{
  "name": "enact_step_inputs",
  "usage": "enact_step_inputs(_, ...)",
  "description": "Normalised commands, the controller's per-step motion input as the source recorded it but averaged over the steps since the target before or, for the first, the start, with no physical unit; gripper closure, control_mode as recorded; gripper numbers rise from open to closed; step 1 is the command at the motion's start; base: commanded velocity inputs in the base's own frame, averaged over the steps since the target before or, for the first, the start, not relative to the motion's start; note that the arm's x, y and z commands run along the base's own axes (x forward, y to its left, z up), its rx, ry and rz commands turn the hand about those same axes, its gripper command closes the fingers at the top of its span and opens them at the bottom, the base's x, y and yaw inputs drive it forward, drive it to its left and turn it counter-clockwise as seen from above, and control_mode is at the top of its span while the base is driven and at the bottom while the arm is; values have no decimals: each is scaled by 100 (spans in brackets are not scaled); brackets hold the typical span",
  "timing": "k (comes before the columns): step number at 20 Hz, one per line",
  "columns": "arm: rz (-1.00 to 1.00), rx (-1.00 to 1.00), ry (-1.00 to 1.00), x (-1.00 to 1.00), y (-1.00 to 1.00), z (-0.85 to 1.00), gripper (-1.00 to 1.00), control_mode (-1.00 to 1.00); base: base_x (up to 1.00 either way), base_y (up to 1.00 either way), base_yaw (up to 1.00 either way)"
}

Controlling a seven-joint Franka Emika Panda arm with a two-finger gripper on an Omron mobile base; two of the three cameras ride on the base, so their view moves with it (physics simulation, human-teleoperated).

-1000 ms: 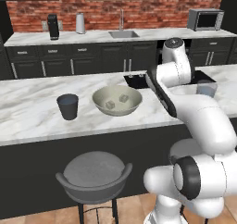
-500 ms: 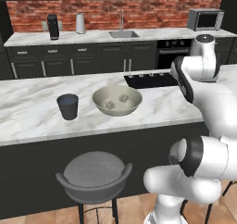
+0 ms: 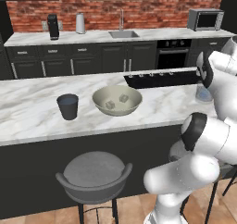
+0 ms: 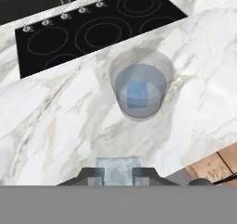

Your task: There are four ice cubes in the ice bowl. Place two ice cubes in each glass of water.

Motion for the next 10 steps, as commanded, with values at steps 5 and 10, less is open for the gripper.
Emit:
enact_step_inputs(5, 0, 0, 0, 25, -47, 0, 100, -100, 0, 0, 0)
enact_step_inputs(10, 0, 0, 0, 18, -16, -32, 100, -100, 0, 0, 0)
